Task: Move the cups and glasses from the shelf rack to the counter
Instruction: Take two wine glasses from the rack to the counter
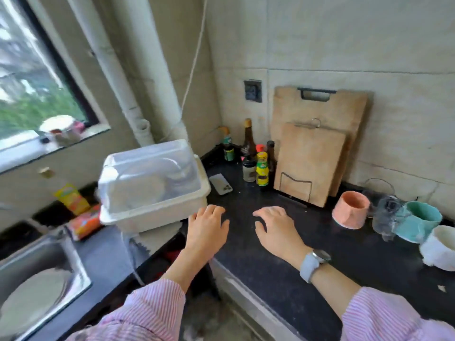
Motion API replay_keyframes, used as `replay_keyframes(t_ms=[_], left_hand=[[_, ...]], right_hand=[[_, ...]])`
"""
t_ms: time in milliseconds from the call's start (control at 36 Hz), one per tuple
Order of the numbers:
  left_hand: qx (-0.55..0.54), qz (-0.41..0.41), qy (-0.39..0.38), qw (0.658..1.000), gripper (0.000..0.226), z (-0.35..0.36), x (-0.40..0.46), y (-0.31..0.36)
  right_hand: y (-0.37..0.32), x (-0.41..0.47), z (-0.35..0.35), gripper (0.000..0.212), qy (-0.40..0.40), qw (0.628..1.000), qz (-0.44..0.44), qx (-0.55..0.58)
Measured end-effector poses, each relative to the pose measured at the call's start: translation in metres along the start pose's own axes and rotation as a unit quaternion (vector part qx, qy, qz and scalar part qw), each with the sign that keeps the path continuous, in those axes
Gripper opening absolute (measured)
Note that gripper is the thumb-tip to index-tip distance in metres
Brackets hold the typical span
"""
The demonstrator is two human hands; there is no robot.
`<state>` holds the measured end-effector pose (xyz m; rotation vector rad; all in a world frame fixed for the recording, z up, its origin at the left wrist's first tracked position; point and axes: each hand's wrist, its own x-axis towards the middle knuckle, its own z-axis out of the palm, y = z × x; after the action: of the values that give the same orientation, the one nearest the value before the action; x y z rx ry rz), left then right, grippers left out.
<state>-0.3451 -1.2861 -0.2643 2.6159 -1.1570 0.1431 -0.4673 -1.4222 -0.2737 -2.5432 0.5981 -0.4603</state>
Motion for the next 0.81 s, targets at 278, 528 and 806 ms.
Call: replay_keyframes(t_ms=[278,528,806], left_hand=[[0.052,-0.246,0.102,0.963,0.036,-0.135,-0.241,-0.223],[0.101,-0.443,0.197,0.868,0.033,-0.221,-0.449,-0.334],[0.082,-0.569,0.283,0.768,0.03,-0.268,-0.582,-0.438]], right_hand=[[-0.285,-0.059,0.125,0.033,-0.125,0.957,-0.253,0.062],[-0.497,-0.148,0.218,0.032,-0.22,0.859,-0.451,0.104],[-0.669,-0.211,0.311,0.034,-0.297,0.768,-0.551,0.132]])
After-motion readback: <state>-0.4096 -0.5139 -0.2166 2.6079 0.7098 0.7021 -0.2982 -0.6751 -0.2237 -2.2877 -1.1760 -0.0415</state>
